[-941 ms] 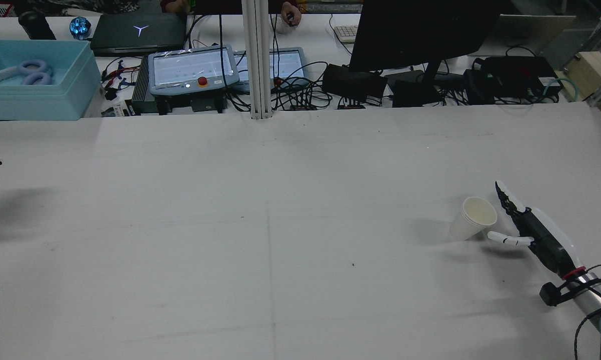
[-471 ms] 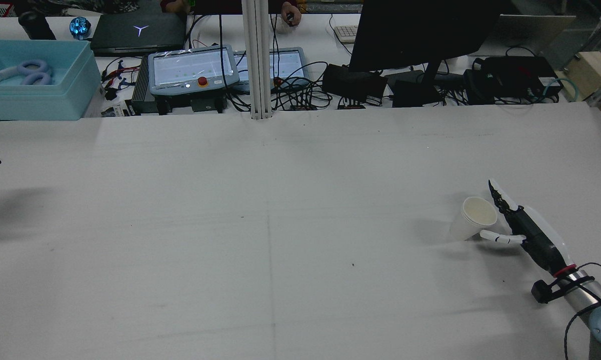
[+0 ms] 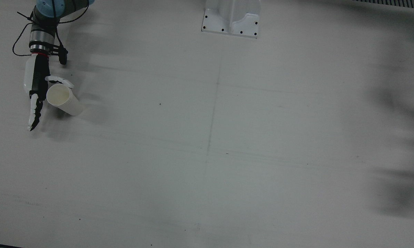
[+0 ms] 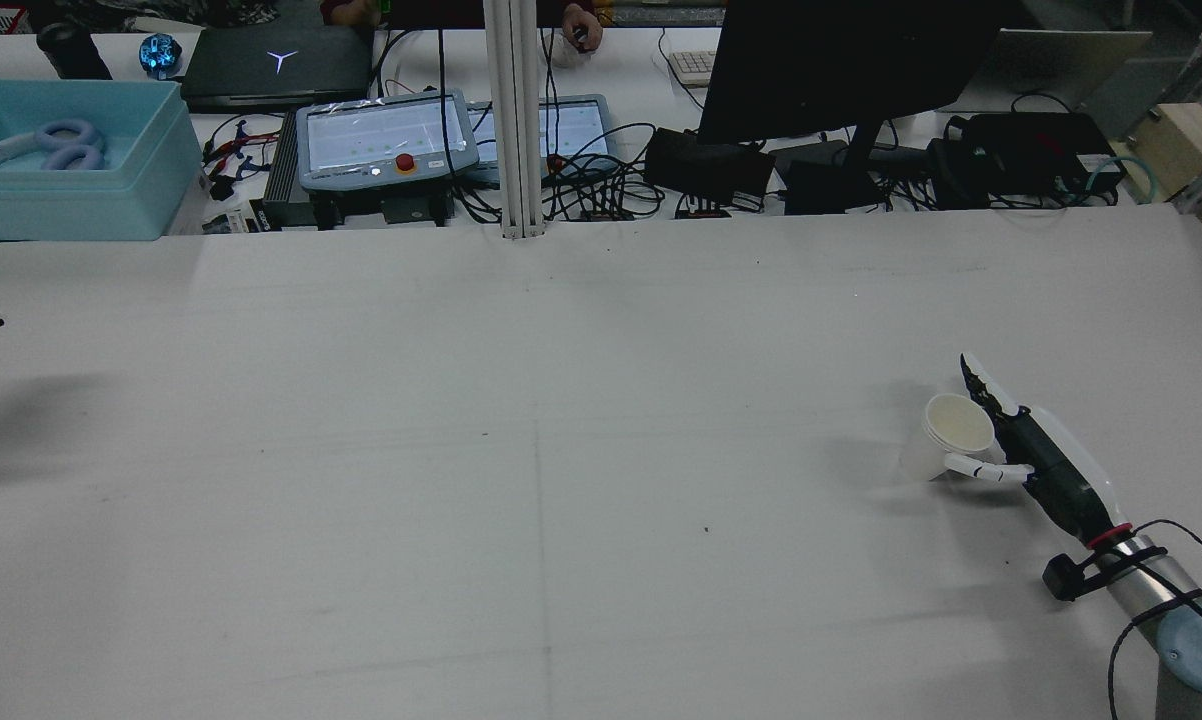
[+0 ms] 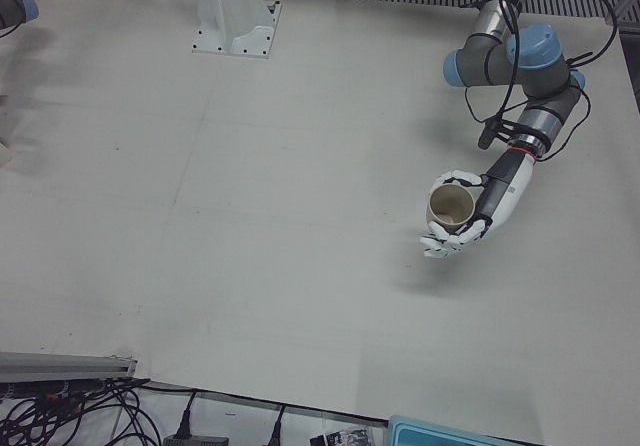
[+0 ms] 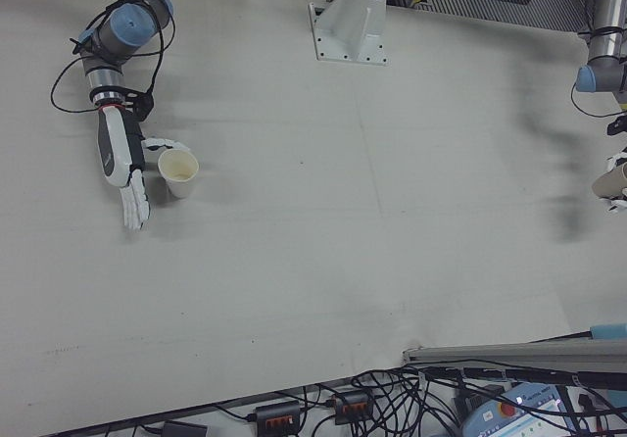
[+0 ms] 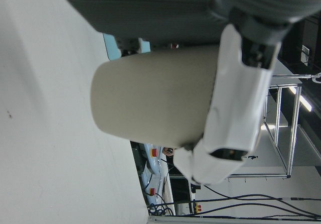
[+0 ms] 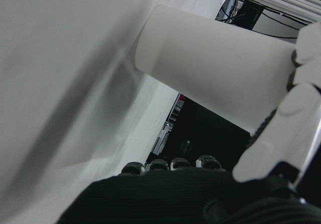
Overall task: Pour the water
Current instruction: 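Close the right hand fingers around the white paper cup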
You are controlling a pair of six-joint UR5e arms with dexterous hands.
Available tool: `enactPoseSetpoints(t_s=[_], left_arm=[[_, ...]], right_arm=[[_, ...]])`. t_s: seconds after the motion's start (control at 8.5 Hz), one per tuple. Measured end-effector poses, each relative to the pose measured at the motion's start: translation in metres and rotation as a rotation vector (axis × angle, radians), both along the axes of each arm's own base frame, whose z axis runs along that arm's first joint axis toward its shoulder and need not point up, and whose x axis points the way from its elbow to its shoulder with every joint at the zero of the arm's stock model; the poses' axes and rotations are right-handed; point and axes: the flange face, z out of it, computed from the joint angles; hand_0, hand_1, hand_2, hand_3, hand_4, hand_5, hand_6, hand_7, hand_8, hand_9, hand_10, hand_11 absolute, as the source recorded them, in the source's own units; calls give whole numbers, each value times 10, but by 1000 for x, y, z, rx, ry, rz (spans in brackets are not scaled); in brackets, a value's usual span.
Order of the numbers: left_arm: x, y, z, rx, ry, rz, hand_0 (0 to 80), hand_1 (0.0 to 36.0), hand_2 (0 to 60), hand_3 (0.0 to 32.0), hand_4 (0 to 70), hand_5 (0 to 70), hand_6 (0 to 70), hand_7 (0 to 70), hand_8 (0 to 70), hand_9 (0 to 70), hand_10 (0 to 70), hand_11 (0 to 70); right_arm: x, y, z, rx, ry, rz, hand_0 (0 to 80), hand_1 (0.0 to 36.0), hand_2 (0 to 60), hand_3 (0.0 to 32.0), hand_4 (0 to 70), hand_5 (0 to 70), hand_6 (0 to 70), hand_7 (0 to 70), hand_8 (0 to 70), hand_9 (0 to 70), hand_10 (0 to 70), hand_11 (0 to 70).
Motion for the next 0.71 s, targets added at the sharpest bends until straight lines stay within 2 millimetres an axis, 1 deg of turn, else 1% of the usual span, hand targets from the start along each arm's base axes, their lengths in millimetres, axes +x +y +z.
enactPoseSetpoints(t_s=[0.24,0.35,0.47,0.59,0.71], left_arm=[[0,0,0,-1,-2,1,800,360,600,0,256,700,287,300,191,232,213,347],[0,0,1,-3,-3,1,800,360,600,0,255,700,289,302,192,233,214,349],[0,1,2,-6,-4,2,800,360,600,0,255,700,291,302,195,236,216,350],[0,1,3,-8,-6,2,800,360,600,0,254,700,290,300,194,235,216,351],[0,1,4,-9,-6,2,800,360,600,0,253,700,290,300,194,235,216,351]], right_arm=[[-3,-3,-3,4,-7,3,398,115,186,0,9,12,20,30,0,0,23,45],[-5,-5,-6,7,-9,4,401,116,186,0,12,13,23,37,0,0,24,47],[-8,-7,-9,11,-14,6,398,113,188,0,20,21,40,73,0,3,36,64],[-12,-10,-13,16,-21,8,396,109,192,0,24,40,71,119,8,38,47,80],[-17,-12,-17,21,-26,7,394,105,193,0,18,80,97,174,39,87,71,114]])
